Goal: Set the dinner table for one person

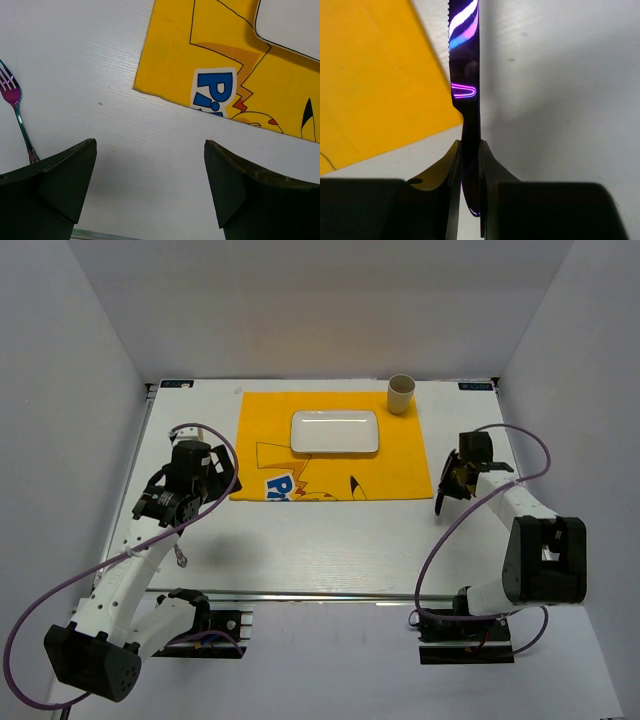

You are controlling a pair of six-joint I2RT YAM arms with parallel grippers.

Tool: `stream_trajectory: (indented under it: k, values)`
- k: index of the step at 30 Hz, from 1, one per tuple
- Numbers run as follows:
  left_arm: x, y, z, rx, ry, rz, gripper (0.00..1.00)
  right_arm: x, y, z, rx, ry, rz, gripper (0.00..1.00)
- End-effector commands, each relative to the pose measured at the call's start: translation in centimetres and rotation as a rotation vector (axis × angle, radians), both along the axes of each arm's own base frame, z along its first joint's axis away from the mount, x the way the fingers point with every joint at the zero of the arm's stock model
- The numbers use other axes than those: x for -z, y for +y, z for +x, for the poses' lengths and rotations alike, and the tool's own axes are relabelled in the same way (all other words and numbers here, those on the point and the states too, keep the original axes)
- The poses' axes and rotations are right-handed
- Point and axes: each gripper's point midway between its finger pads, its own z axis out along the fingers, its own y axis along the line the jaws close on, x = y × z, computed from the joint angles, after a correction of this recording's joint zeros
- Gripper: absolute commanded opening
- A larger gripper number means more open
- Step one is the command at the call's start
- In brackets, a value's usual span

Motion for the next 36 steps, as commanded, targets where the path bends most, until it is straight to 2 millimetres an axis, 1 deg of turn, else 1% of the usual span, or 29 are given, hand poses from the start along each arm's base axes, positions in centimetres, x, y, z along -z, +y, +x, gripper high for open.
stream_trajectory:
  k: [1, 2, 3, 4, 5, 7, 8, 10, 11, 12, 13, 14, 15, 16, 17, 18, 20, 21, 23, 24, 25, 26, 27, 32, 35, 36]
  values:
    - [-0.6, -0.1, 0.1, 0.010, -0.023, -0.006, 0.98, -2.2, 2.3, 2.3, -0.169, -0.039, -0.018, 0.00]
    - [-0.6, -0.1, 0.2, 0.010, -0.026, -0.007, 0.98, -2.8, 2.5, 3.2, -0.192, -0.049, -0.037, 0.00]
    - [-0.7, -0.1, 0.2, 0.011, -0.029, -0.007, 0.98, -3.0, 2.8, 3.3, -0.214, -0.043, -0.041, 0.00]
    - [-0.7, -0.2, 0.2, 0.014, -0.030, -0.009, 0.98, -2.6, 3.1, 3.5, -0.234, -0.027, -0.045, 0.00]
    - [-0.7, -0.2, 0.2, 0.020, -0.030, -0.011, 0.98, -3.3, 3.6, 4.1, -0.256, -0.039, -0.042, 0.00]
    - [-0.7, -0.4, 0.2, 0.027, -0.031, -0.017, 0.98, -3.0, 4.2, 4.2, -0.299, -0.018, -0.049, 0.00]
    - [-0.7, -0.5, 0.2, 0.032, -0.032, -0.016, 0.98, -3.0, 4.3, 4.8, -0.304, -0.010, -0.051, 0.00]
    - [-0.8, -0.5, 0.2, 0.037, -0.036, -0.019, 0.98, -2.9, 4.9, 5.2, -0.352, -0.011, -0.044, 0.00]
    - [-0.7, -0.5, 0.3, 0.037, -0.034, -0.019, 0.98, -2.7, 5.7, 5.8, -0.382, -0.009, -0.012, 0.00]
    - [-0.7, -0.6, 0.2, 0.039, -0.032, -0.020, 0.98, -2.7, 5.8, 6.1, -0.401, -0.007, -0.016, 0.00]
    - [-0.7, -0.6, 0.3, 0.040, -0.032, -0.019, 0.98, -2.0, 5.2, 6.4, -0.387, 0.013, -0.018, 0.00]
    - [-0.6, -0.6, 0.2, 0.042, -0.032, -0.019, 0.98, -2.2, 5.9, 6.6, -0.412, 0.009, -0.020, 0.00]
    - [-0.7, -0.6, 0.2, 0.043, -0.036, -0.021, 0.98, -2.7, 6.2, 7.4, -0.432, -0.007, -0.028, 0.00]
    - [-0.7, -0.7, 0.3, 0.046, -0.037, -0.021, 0.98, -2.2, 6.2, 7.6, -0.438, 0.007, -0.031, 0.00]
    - [-0.8, -0.7, 0.2, 0.049, -0.040, -0.023, 0.98, -2.9, 6.4, 8.5, -0.444, -0.010, -0.034, 0.00]
    - [-0.8, -0.7, 0.2, 0.048, -0.038, -0.023, 0.98, -2.2, 6.4, 8.7, -0.448, 0.010, -0.035, 0.00]
    - [-0.8, -0.8, 0.2, 0.052, -0.040, -0.024, 0.98, -2.1, 6.4, 9.3, -0.467, 0.014, -0.044, 0.00]
    - [-0.8, -0.8, 0.2, 0.053, -0.040, -0.025, 0.98, -2.2, 6.5, 10.1, -0.467, 0.012, -0.051, 0.00]
    - [-0.8, -0.8, 0.2, 0.053, -0.040, -0.023, 0.98, -2.0, 6.7, 10.7, -0.470, 0.015, -0.050, 0.00]
    - [-0.7, -0.7, 0.2, 0.051, -0.038, -0.022, 0.98, -1.9, 6.8, 11.3, -0.473, 0.012, -0.046, 0.00]
    - [-0.8, -0.7, 0.2, 0.051, -0.041, -0.021, 0.98, -1.7, 6.8, 11.5, -0.468, 0.022, -0.042, 0.00]
    - [-0.8, -0.7, 0.2, 0.050, -0.041, -0.022, 0.98, -1.0, 6.9, 11.7, -0.465, 0.038, -0.040, 0.00]
    - [-0.8, -0.7, 0.1, 0.049, -0.040, -0.021, 0.98, -1.0, 6.9, 12.1, -0.460, 0.037, -0.037, 0.00]
    - [-0.8, -0.6, 0.2, 0.047, -0.043, -0.020, 0.98, 0.8, 6.9, 12.4, -0.420, 0.065, -0.035, 0.00]
    - [-0.8, -0.7, 0.2, 0.047, -0.040, -0.021, 0.98, 1.1, 7.1, 12.5, -0.393, 0.060, -0.023, 0.00]
    - [-0.7, -0.7, 0.2, 0.047, -0.037, -0.020, 0.98, 1.2, 6.5, 12.7, -0.374, 0.057, -0.044, 0.00]
